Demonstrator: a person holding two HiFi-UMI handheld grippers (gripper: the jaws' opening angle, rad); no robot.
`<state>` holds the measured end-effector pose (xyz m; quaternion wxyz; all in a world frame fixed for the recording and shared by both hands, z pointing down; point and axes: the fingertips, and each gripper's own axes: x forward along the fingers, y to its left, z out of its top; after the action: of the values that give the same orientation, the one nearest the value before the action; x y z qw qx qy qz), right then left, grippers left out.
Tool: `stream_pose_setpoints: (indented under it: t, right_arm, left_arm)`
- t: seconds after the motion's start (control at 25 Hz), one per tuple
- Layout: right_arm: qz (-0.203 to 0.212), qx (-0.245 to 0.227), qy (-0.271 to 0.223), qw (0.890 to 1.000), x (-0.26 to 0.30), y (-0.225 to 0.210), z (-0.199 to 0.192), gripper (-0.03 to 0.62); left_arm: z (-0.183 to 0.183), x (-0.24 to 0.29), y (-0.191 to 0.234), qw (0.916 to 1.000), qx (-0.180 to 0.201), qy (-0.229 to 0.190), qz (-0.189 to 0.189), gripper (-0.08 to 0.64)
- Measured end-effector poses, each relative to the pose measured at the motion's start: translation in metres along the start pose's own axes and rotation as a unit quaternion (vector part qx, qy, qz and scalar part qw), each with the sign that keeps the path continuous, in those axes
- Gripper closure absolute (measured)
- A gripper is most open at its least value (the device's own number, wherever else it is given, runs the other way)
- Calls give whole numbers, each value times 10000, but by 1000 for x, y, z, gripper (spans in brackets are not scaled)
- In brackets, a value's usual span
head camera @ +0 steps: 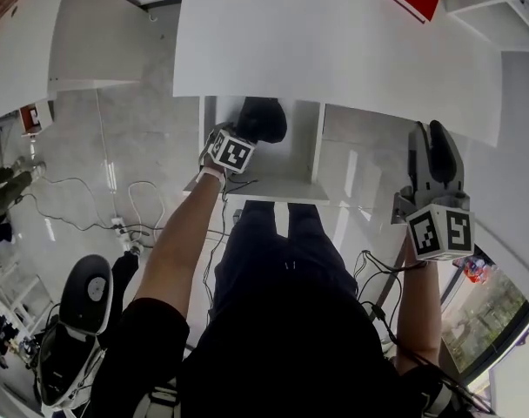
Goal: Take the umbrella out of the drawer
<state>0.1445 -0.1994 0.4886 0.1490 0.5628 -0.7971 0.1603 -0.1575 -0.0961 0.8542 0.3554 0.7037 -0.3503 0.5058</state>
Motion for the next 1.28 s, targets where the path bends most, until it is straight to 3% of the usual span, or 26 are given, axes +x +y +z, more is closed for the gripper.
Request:
stream_pose_setpoints:
  t: [0.12, 0.32, 0.56, 0.76, 0.96, 1.28]
  right_arm:
    - [-129, -59, 48, 9999, 0, -5, -5, 457]
    - [-239, -85, 100, 9996, 0, -9, -10, 462]
    - [-336, -66, 238, 9991, -5, -15, -20, 466]
    - [-384, -4, 292, 9988, -8, -20, -28, 474]
    - [-309, 71, 278, 9991, 9, -7, -25, 483]
    - [-250, -41, 29, 9997, -10, -3, -11, 485]
  left_arm:
    - [0, 13, 1, 9999, 85, 86, 117, 244]
    - [-2, 31, 3, 9998, -94, 172, 100, 242]
    - [-7, 50, -10, 9979, -73, 530, -372, 244]
    - [-11, 56, -9, 9958, 449, 802, -53, 251]
    - [-6, 51, 8, 9956, 482, 742, -307, 309]
    - [9, 18, -15, 9922, 1085, 477, -376, 313]
